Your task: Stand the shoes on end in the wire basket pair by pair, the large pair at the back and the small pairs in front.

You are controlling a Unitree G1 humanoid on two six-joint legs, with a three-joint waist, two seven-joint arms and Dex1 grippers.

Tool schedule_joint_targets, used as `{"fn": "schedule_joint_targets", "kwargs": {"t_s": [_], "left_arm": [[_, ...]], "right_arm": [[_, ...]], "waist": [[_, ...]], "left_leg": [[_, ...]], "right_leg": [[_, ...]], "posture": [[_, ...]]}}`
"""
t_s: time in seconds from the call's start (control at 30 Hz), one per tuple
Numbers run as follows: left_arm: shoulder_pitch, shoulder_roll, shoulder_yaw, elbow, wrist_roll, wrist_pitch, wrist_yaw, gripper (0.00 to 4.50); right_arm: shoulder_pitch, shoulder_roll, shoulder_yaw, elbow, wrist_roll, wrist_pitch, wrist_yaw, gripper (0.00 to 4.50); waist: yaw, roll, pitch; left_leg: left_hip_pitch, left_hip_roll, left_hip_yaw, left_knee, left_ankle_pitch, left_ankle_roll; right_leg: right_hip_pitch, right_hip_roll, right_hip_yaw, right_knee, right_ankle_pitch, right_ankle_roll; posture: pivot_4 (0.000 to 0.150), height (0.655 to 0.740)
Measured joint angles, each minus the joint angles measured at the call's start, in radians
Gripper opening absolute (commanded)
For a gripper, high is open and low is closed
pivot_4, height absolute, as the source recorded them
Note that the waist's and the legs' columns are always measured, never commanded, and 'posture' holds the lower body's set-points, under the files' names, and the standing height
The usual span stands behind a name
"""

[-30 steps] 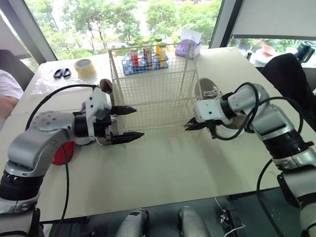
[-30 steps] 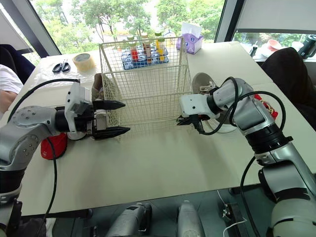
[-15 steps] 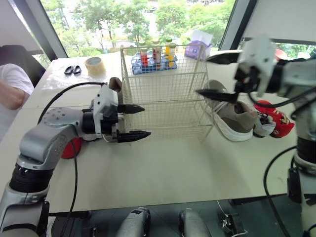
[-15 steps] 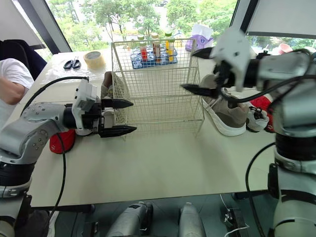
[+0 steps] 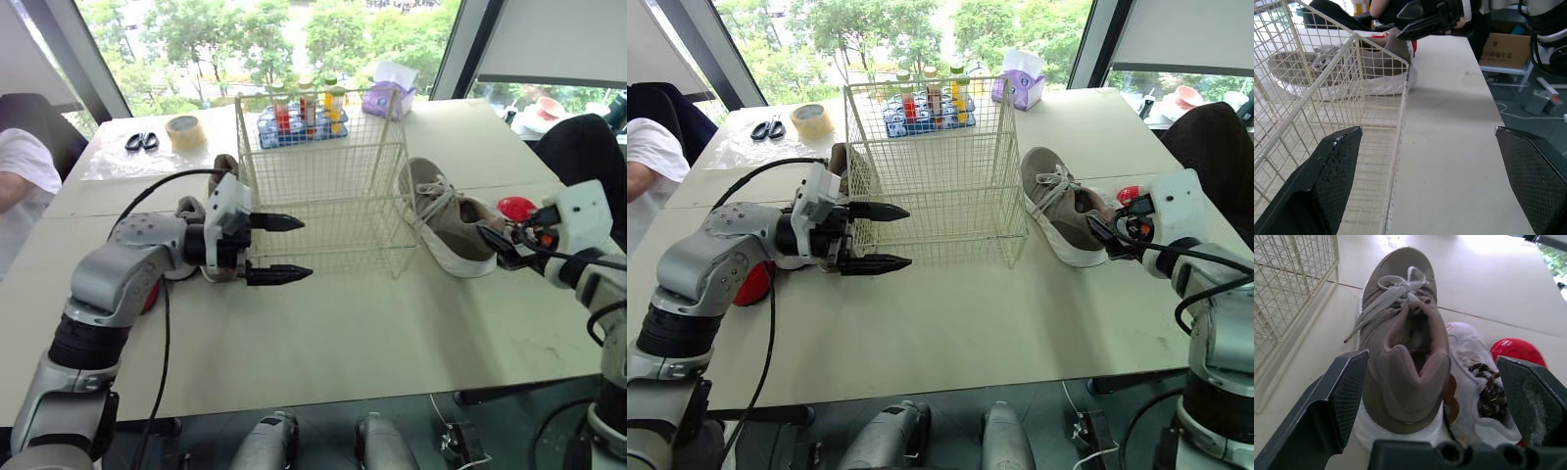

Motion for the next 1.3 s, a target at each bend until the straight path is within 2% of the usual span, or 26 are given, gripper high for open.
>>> {"fn": "schedule_joint_targets", "kwargs": {"t_s": [0.37, 0.47, 0.7, 0.73, 1.0, 1.1, 1.2, 1.3], "left_arm": [[0.019, 0.000, 0.004, -0.038, -0.001, 0.012, 0.034, 4.50], [0.022, 0.000, 0.006, -0.047, -0.001, 0.012, 0.045, 4.50], [0.040, 0.000, 0.010, -0.052, -0.001, 0.011, 0.066, 4.50], [0.040, -0.001, 0.010, -0.051, -0.001, 0.011, 0.067, 4.50], [-0.031, -0.028, 0.085, -0.011, -0.080, 0.066, 0.093, 4.50], [-0.092, -0.041, 0.107, 0.058, -0.106, 0.096, 0.111, 4.50], [-0.148, -0.040, 0.128, 0.124, -0.115, 0.109, 0.110, 4.50], [-0.198, -0.035, 0.139, 0.202, -0.117, 0.126, 0.107, 4.50]], "right_arm": [[-0.027, 0.045, 0.068, 0.220, 0.043, -0.145, -0.052, 4.46], [-0.040, 0.045, 0.091, 0.263, 0.043, -0.190, -0.061, 3.68], [-0.054, 0.043, 0.125, 0.278, 0.051, -0.260, -0.080, 0.54], [-0.053, 0.043, 0.126, 0.278, 0.052, -0.260, -0.083, 0.24], [-0.070, 0.059, 0.108, 0.195, 0.103, -0.229, -0.156, 0.16], [-0.174, 0.058, 0.045, 0.149, 0.133, -0.237, -0.214, 0.16], [-0.267, -0.007, -0.017, 0.073, 0.152, -0.286, -0.235, 0.16], [-0.294, -0.079, -0.039, 0.016, 0.178, -0.334, -0.195, 0.16]], "waist": [[-0.001, 0.000, 0.000], [-0.003, 0.000, 0.000], [-0.019, -0.001, 0.000], [-0.018, -0.001, 0.000], [-0.017, 0.000, 0.000], [-0.017, 0.001, 0.001], [-0.014, 0.001, 0.001], [-0.016, 0.000, 0.001]], "left_leg": [[0.001, 0.000, 0.000, 0.000, 0.001, -0.001], [0.001, 0.000, 0.000, 0.000, 0.001, -0.001], [0.002, 0.001, 0.000, -0.001, 0.000, 0.000], [0.002, 0.001, 0.000, 0.000, 0.000, 0.000], [0.002, 0.000, 0.000, 0.000, 0.000, 0.000], [0.002, 0.000, 0.000, 0.000, 0.001, -0.001], [0.001, 0.000, -0.001, -0.001, 0.001, -0.002], [0.001, 0.000, 0.000, 0.000, 0.001, -0.001]], "right_leg": [[0.000, 0.000, 0.000, 0.000, 0.000, 0.000], [0.000, 0.000, 0.000, 0.000, 0.000, 0.000], [0.001, 0.001, 0.000, 0.001, 0.000, 0.000], [0.001, 0.001, 0.000, 0.001, 0.000, 0.000], [0.001, 0.001, 0.001, 0.002, 0.000, 0.000], [-0.001, 0.001, 0.001, 0.004, 0.000, 0.000], [-0.001, 0.001, 0.000, 0.004, 0.000, 0.000], [-0.001, 0.001, 0.000, 0.004, 0.000, 0.000]], "posture": [[0.150, 0.7400], [0.150, 0.7400], [0.150, 0.7400], [0.150, 0.7400], [0.150, 0.7400], [0.150, 0.7400], [0.150, 0.7400], [0.150, 0.7400]]}}
